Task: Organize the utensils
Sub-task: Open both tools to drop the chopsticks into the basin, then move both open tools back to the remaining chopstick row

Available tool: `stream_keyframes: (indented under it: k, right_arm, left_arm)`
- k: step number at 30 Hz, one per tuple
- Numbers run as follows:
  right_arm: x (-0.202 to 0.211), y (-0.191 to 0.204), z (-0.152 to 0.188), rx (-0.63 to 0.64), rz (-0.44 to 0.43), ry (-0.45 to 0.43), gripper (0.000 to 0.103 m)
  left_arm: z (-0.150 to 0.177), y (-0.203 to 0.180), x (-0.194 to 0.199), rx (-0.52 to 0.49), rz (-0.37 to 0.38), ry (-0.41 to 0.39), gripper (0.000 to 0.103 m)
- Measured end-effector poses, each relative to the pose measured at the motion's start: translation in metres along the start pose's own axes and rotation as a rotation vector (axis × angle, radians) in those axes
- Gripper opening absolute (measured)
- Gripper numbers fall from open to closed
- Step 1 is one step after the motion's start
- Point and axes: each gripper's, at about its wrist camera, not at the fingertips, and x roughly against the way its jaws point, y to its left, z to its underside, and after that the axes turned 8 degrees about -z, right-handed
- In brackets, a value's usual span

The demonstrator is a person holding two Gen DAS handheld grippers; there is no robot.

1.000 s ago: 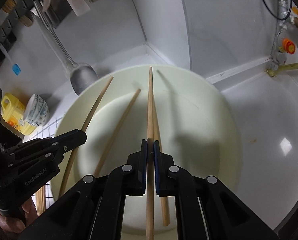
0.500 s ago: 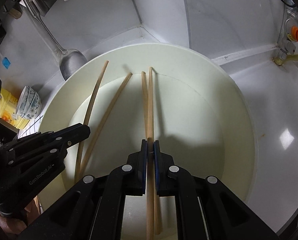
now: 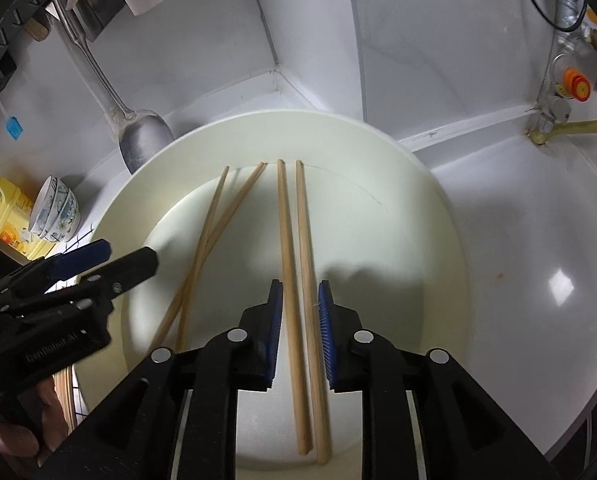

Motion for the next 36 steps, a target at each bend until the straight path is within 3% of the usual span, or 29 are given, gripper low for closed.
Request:
stream_keyframes:
  k: [17, 28, 36]
  right_arm:
    - [0.040, 0.059, 0.036, 0.006, -0.065, -0.041, 0.048]
    - [0.043, 0.132, 0.071, 0.060, -0.096, -0.051, 0.067]
    - [0.043, 0.184, 0.098, 0.135, -0.121, -0.052, 0.071]
  left_arm:
    - [0.044, 0.065, 0.065, 0.055, -0.047, -0.051, 0.089]
    - [0.092, 0.142, 0.101, 0.123, -0.115, -0.051, 0.097]
    - [0.148, 0.215, 0.110, 0.222, -0.169, -0.017, 0.097]
